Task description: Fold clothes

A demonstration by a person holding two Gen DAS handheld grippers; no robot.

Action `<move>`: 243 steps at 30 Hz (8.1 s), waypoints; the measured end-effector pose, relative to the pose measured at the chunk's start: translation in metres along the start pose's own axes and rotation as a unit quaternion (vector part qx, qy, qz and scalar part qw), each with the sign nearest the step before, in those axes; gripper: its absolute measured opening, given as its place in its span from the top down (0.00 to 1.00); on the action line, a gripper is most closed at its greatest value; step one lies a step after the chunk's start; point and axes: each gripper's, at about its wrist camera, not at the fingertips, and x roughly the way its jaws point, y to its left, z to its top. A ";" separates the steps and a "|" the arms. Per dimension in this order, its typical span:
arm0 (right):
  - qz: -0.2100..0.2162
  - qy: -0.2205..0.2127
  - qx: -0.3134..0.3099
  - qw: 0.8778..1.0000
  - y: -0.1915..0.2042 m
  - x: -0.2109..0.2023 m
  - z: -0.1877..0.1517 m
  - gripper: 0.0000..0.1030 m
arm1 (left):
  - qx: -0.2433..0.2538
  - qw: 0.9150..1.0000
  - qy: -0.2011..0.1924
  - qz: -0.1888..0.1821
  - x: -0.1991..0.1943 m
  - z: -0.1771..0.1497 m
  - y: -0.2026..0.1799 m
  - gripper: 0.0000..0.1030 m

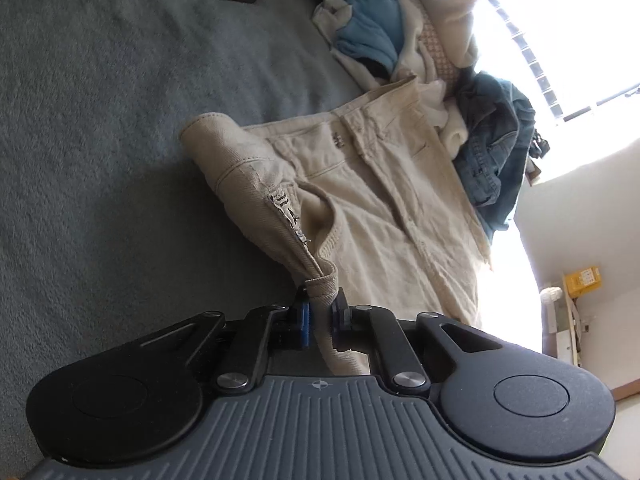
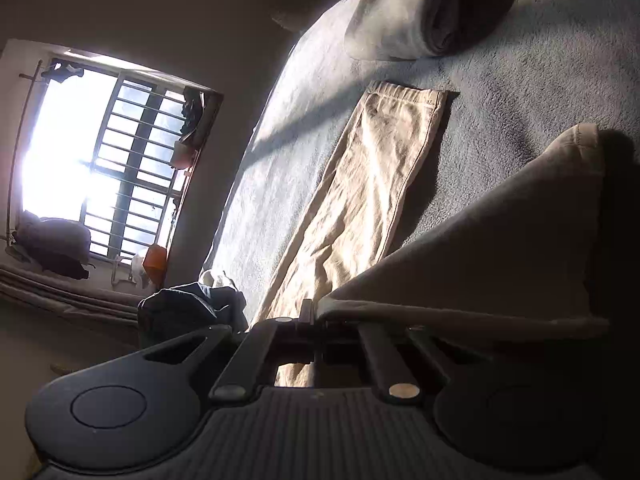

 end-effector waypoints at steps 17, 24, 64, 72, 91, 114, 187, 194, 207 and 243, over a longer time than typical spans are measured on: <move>-0.015 -0.054 -0.048 0.997 0.084 0.042 0.063 0.97 | 0.122 0.983 -0.083 -0.114 0.044 0.053 -0.110 0.93; -0.039 -0.061 -0.077 0.994 0.132 0.099 0.086 0.97 | 0.127 0.978 -0.105 -0.130 0.101 0.083 -0.130 0.93; -0.035 0.004 0.153 0.988 0.018 0.179 0.053 0.34 | -0.118 0.969 -0.067 -0.208 0.197 0.152 -0.092 0.57; -0.012 0.067 0.208 0.976 -0.025 0.135 -0.017 0.30 | -0.037 0.986 -0.053 -0.155 0.124 0.130 -0.080 0.54; 0.024 0.230 0.079 0.970 0.036 0.211 -0.138 0.16 | -0.096 0.991 0.012 -0.096 0.121 0.054 0.008 0.53; 0.011 0.168 0.055 0.984 0.061 0.265 -0.173 0.89 | -0.058 0.994 -0.073 -0.063 0.167 0.083 -0.026 0.74; 0.044 0.296 -0.674 0.675 0.232 0.250 -0.315 0.98 | 0.364 0.926 -0.096 0.022 0.053 0.130 -0.003 0.93; 0.030 0.286 -0.676 0.678 0.221 0.272 -0.320 0.97 | 0.369 0.925 -0.076 0.044 0.073 0.131 -0.001 0.93; 0.029 0.223 -0.471 0.853 0.194 0.238 -0.228 0.27 | 0.341 0.934 -0.101 0.020 0.044 0.137 -0.044 0.73; -0.337 -0.030 -0.668 0.663 0.091 0.205 -0.069 0.84 | 0.372 0.925 0.041 -0.067 0.183 -0.004 -0.128 0.72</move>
